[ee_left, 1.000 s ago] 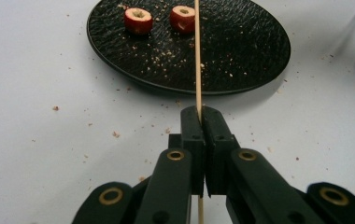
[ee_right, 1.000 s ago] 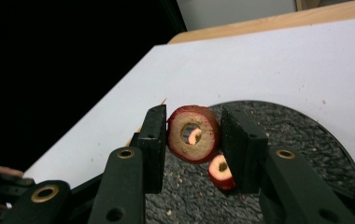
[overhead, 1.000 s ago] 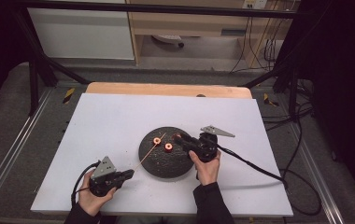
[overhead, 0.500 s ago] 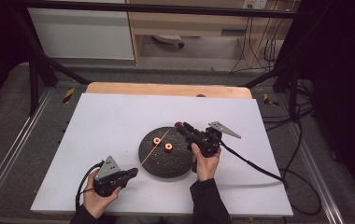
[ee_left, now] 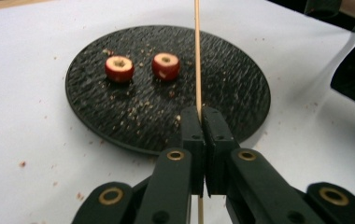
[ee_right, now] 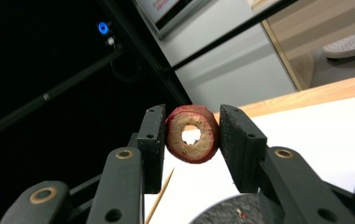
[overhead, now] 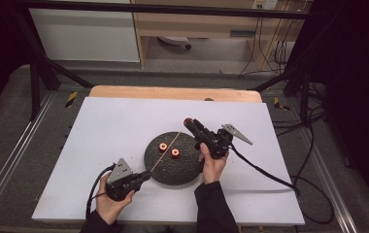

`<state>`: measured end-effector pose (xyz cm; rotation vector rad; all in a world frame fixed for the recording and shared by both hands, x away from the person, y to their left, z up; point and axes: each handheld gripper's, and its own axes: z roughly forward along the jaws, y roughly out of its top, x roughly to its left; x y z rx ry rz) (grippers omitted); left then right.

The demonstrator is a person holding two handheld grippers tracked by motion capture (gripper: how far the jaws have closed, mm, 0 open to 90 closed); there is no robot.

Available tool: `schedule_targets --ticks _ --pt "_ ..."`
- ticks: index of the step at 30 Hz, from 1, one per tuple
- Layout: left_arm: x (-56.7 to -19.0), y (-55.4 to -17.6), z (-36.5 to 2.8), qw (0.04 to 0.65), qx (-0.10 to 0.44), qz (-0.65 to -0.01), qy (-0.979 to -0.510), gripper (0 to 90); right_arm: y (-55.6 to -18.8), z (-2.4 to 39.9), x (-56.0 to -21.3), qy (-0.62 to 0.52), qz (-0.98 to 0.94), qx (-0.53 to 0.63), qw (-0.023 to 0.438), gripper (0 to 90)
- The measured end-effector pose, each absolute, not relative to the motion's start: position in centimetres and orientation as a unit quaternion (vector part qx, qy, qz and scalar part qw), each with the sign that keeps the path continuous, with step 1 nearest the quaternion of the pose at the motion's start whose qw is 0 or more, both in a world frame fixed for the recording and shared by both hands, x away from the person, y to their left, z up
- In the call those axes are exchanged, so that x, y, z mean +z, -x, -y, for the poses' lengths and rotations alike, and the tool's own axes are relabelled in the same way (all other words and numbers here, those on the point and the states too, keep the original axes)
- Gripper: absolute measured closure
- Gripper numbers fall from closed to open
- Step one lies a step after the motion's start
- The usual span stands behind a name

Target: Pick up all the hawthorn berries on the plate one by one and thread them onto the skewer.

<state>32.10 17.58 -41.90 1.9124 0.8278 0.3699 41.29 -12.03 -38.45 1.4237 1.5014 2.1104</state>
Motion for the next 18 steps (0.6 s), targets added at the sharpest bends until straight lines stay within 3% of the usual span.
schedule_targets --ticks 18 --pt "-41.8 -32.1 -16.2 0.502 0.154 -0.337 -0.782 88.0 -41.1 12.5 -38.7 -0.481 -0.463 0.74 0.08 63.0"
